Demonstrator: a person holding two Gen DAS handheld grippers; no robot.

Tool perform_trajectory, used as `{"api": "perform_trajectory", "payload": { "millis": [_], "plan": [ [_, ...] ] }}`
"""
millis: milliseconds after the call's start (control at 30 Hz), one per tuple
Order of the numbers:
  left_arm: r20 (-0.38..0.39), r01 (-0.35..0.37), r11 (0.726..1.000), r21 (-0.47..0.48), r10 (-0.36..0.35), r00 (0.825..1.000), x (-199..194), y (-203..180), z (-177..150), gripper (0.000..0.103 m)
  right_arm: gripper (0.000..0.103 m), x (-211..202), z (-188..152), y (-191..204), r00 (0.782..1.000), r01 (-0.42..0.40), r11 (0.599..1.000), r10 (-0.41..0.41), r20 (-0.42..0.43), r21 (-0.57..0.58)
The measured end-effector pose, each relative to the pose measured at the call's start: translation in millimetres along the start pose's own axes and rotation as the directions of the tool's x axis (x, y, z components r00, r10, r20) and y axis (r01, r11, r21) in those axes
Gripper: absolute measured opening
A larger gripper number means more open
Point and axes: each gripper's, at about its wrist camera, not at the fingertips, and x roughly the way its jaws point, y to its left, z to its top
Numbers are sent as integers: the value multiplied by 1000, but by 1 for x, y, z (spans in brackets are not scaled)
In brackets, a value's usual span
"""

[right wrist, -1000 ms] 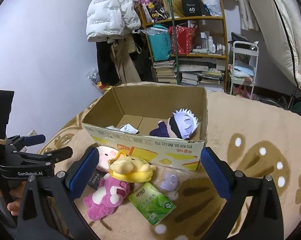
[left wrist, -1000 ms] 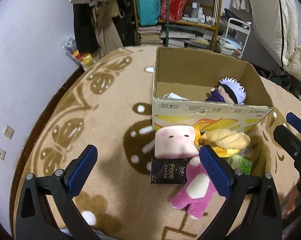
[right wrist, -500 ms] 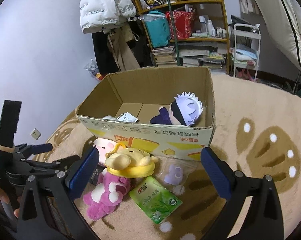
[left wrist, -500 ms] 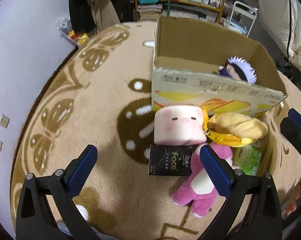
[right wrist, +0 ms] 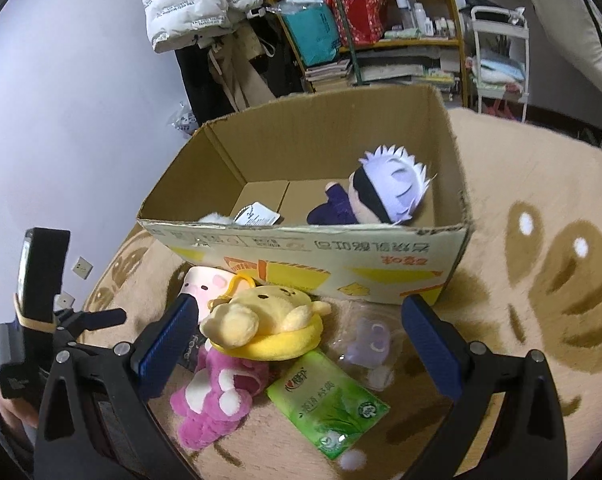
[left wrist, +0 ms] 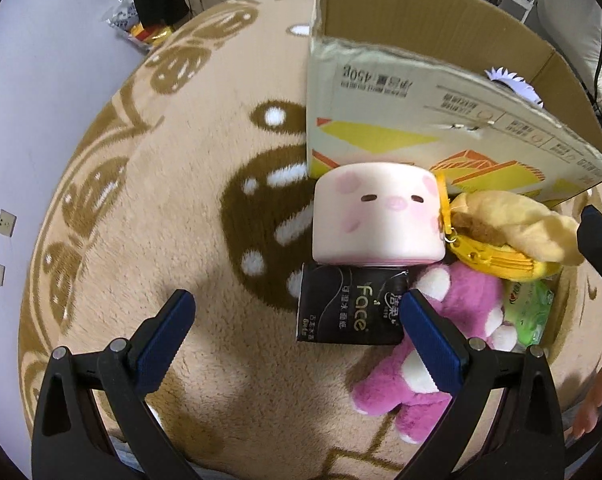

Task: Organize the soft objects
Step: 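Grasp the black Face tissue pack with the left tool while the right tool grasps the yellow bear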

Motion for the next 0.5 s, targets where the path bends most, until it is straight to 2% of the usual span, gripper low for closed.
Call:
{"api": "perform_trajectory", "payload": {
  "millis": [433,500],
  "plan": [
    [-43,-1,999,35,3,999,17,-11,4,101,103,30,-4,0,991,-90,995,94,-95,52],
    [-48,-2,999,37,3,999,20,-11,5,101,97,34,-4,0,989,-94,994,100,-111,57]
  ]
}}
